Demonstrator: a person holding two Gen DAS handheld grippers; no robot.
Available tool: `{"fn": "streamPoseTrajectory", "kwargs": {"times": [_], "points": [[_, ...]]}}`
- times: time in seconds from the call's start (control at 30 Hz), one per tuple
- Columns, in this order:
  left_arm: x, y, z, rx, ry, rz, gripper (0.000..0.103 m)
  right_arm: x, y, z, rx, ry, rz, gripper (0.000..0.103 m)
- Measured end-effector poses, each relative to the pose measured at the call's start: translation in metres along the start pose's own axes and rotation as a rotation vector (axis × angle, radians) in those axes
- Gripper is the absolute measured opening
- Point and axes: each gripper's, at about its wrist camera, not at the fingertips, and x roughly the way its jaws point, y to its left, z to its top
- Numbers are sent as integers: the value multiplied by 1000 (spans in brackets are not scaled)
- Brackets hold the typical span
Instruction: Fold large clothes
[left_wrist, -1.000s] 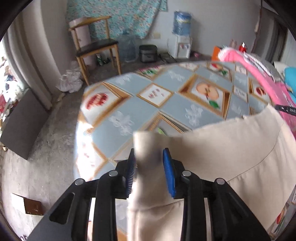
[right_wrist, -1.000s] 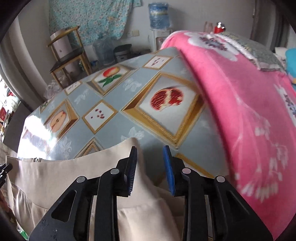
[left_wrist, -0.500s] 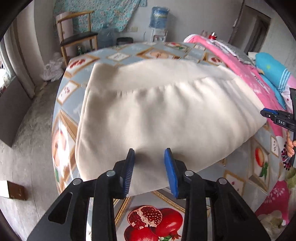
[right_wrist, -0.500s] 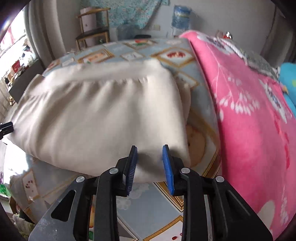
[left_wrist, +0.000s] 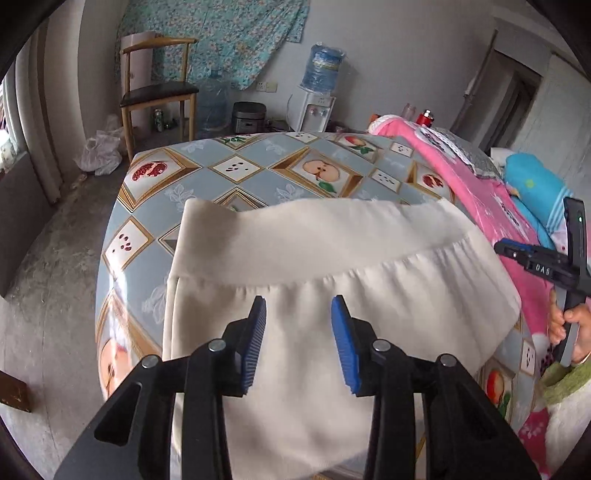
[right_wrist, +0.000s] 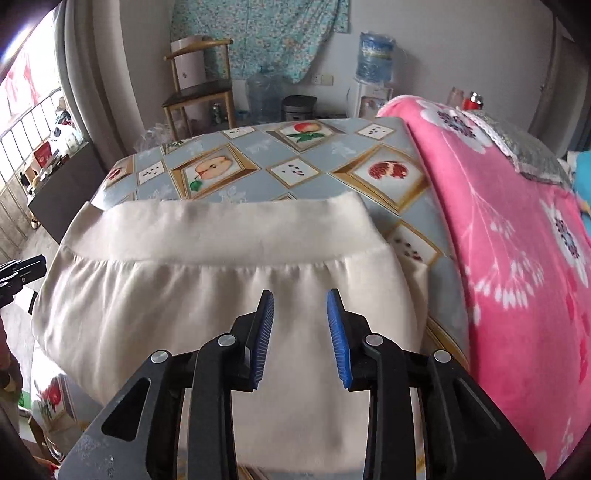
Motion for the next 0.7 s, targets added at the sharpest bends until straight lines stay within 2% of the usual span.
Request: {"fn": "streamPoseTrajectory", "kwargs": {"times": [0.07,0.1,0.13,0.17,0.23,0.3,0.37,0.43,0.53,0.6,0.63,0.7], "points": [[28,18,11,-72,53,63,36,31,-3,12,19,40,-41,29],[44,30,13,-116,104,93,36,46,-9,13,39,75,-68,29],[56,42,11,-162,148,85,36,63,-19,10,63,128,-113,29],[54,48,9,-183,113,57,36,78,-30,5,90,180,-123,29],[49,42,10,-143,131,85,36,76,-39,0,114,180,-95,29],[35,28,14,-84,75,118,36,62,-33,3,111,169,-107,34],[29,9,23,-40,44,89,36,47,-15,12,93,114,-30,36],[32,-21,32,33,46,57,37,38,12,25,62,71,54,39],[51,-71,36,186,61,125,41,40,56,42,-8,33,138,42],[75,-92,30,263,106,199,41,54,77,45,-44,58,157,42],[87,-95,26,280,131,228,41,67,84,42,-52,101,154,42],[97,-91,21,265,126,240,43,90,94,31,-88,164,91,43]]}}
